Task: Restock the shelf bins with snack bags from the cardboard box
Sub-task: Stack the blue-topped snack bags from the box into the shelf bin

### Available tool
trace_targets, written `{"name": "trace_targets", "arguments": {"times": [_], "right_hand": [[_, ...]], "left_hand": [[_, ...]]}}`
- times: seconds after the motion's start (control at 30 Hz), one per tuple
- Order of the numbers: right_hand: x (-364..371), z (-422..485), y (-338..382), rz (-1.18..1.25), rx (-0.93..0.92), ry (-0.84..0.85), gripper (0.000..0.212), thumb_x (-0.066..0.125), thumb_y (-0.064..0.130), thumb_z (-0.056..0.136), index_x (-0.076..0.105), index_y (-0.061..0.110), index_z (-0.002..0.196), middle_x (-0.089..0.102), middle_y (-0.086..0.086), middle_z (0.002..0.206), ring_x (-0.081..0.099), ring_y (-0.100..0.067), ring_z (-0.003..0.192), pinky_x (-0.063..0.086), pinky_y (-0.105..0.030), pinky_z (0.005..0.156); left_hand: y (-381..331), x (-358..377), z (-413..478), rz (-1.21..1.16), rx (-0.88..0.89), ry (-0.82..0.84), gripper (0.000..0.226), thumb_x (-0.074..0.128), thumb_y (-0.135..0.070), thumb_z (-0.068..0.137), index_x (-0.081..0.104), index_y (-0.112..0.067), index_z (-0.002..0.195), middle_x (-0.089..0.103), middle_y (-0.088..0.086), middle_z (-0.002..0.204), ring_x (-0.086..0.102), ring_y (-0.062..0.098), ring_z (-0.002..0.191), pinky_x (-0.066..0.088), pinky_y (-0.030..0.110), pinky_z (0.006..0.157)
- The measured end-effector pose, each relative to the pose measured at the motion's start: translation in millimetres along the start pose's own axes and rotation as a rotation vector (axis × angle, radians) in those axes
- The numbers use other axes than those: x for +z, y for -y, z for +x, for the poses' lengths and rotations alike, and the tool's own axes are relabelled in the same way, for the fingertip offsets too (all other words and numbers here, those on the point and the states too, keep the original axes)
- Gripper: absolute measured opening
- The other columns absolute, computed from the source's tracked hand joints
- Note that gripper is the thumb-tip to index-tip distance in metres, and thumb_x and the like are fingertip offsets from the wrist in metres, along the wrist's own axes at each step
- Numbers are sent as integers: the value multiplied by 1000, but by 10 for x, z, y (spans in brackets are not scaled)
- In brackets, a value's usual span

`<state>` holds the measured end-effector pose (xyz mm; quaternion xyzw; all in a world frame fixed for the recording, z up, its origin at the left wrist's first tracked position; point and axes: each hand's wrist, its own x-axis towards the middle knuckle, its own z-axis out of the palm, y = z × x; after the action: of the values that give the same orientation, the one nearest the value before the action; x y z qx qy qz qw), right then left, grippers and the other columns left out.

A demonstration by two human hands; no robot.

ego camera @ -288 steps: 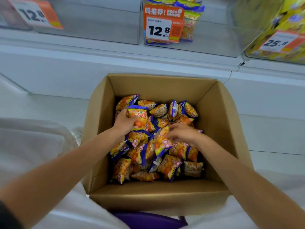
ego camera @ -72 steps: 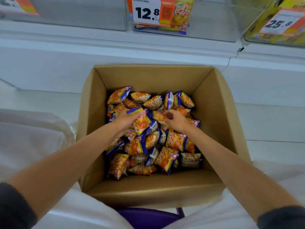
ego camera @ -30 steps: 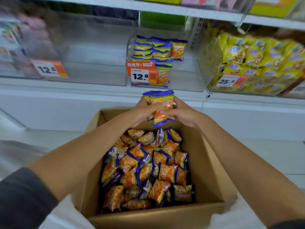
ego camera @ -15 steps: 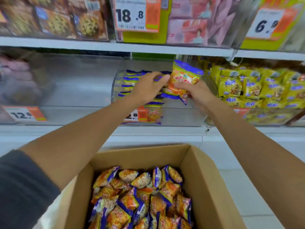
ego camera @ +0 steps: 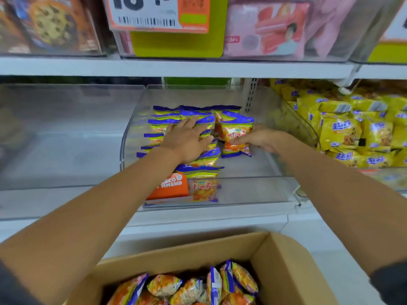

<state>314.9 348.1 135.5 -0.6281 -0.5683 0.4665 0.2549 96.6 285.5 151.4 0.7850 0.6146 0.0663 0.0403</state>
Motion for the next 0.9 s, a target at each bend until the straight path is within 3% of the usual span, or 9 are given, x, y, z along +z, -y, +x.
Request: {"name": "trace_targets", "arguments": {"times": [0.07,0.13,0.3,0.37,0.47,0.6,0.7,0.8,0.9], "right_hand": [[-5,-72,38,-23,14,85,49,85,9,69,65,10,114,72,-3,104,67,-19,96,55,-29,78],[15,-90,68,-38,21,110,51,82,3,70,64,6,118,71,-9,112,66,-24,104,52,-36,92],[23,-23,60,58,-3,-93,55,82,-5,62,63,6,113,70,-12,104,68,-27,96,57,-33,70],[66,-16,54,32,-12,-107,63,87,5,51,65,8,110,70,-11,104,69,-25,94,60,-35,71],[93,191,-71,-48,-34,-146,109,88,34,19,54,13,121,65,-10,110,68,-26,93,61,-40,62],[212,247,-95,-99,-58,-166,119,82,55,16,48,17,124,63,-5,113,64,-26,100,61,-45,67],[252,59,5,-57,-32,-168,104,89,49,29,52,13,120,65,-7,112,66,-23,99,61,-38,71],[262,-241,155,92,59,-113,74,90,15,62,48,6,123,63,-7,106,63,-21,102,58,-37,85],[201,-410,147,121,84,-120,77,78,0,76,33,0,139,57,-4,109,58,-24,108,52,-42,96]], "left_hand": [[-9,-24,22,-1,-15,19,57,27,-57,100,26,-34,152,6,1,165,6,22,151,7,51,119],[-21,-80,58,-12,-31,70,58,26,-58,100,25,-34,153,6,1,165,6,23,151,8,53,119],[-24,-137,59,18,-19,117,60,26,-59,100,20,-33,154,4,2,165,6,26,151,9,55,118],[-29,-117,49,34,-12,110,61,26,-58,100,20,-33,155,5,2,165,6,27,151,11,55,118],[-34,-117,58,28,-17,119,61,27,-58,100,19,-32,155,5,3,165,6,28,150,13,56,118],[-37,-116,61,29,-25,119,62,29,-58,100,20,-32,155,6,3,164,6,29,150,14,56,117],[-41,-103,59,30,-24,121,61,29,-58,100,20,-31,155,7,3,164,7,29,150,15,56,117],[-32,-110,68,14,-25,128,61,29,-58,100,20,-32,155,7,2,164,7,28,150,15,56,117],[-38,-152,58,-39,-41,139,60,31,-57,100,21,-33,154,6,2,165,8,29,150,16,56,117]]}}
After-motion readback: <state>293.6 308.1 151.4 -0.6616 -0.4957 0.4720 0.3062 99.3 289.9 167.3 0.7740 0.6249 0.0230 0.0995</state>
